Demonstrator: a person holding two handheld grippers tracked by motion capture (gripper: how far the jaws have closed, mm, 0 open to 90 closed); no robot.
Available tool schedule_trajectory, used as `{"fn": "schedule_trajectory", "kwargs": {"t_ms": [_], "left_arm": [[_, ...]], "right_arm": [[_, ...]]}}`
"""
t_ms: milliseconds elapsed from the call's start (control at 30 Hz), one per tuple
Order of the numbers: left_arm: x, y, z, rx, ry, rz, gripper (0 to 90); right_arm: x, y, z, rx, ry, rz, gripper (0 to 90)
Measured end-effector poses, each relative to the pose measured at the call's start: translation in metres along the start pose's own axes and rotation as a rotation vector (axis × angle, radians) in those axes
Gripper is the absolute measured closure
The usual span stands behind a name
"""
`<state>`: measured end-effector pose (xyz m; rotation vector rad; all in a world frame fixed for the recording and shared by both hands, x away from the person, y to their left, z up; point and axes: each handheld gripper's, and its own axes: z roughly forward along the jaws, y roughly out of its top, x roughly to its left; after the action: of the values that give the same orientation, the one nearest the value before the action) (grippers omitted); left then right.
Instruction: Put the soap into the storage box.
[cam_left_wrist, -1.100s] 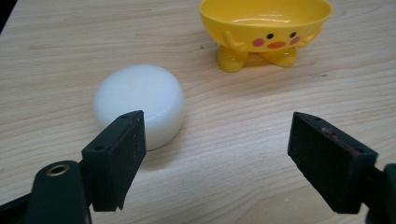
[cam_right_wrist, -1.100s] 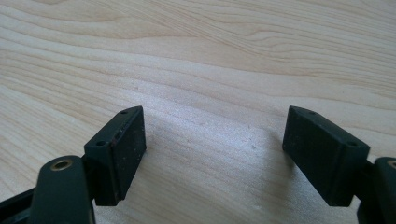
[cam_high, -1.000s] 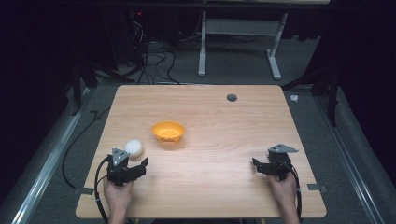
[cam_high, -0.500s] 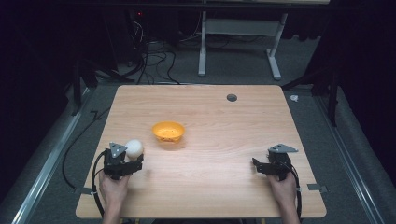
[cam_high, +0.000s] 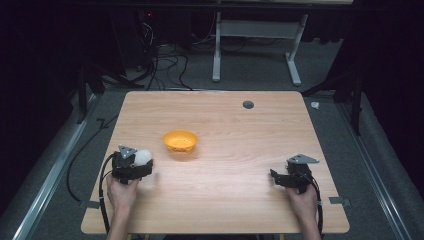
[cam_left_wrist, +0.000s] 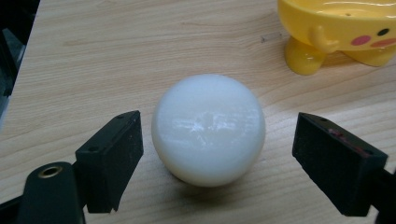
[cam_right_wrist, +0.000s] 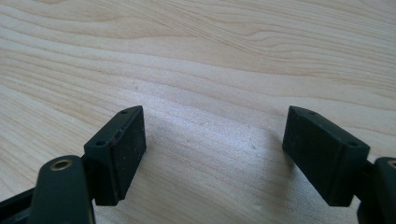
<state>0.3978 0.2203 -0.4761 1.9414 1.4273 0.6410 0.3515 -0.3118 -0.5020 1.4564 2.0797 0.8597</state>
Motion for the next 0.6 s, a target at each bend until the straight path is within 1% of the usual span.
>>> {"fn": "schedule_trajectory", "kwargs": {"t_ms": [67,133,200,433,500,600], "left_arm": [[0.002,0.001,0.004,0.003,0.004,-0.010,16.8],[0.004,0.001,0.009,0.009,-0.006,-0.039,16.8],[0.005,0.001,0.012,0.016,-0.002,-0.046,16.6],[0.006,0.001,0.022,0.030,0.005,-0.052,16.6],[0.006,0.001,0.024,0.034,0.004,-0.057,16.3],[0.006,0.000,0.030,0.042,-0.001,-0.052,16.7]], "right_arm": [[0.000,0.000,0.000,0.000,0.000,0.000,22.3],[0.000,0.000,0.000,0.000,-0.001,0.000,22.3],[0.000,0.000,0.000,0.000,0.000,0.000,22.3],[0.000,0.000,0.000,0.000,-0.001,0.000,22.3],[0.000,0.000,0.000,0.000,0.000,0.000,22.3],[0.000,0.000,0.000,0.000,0.000,0.000,22.3]]}}
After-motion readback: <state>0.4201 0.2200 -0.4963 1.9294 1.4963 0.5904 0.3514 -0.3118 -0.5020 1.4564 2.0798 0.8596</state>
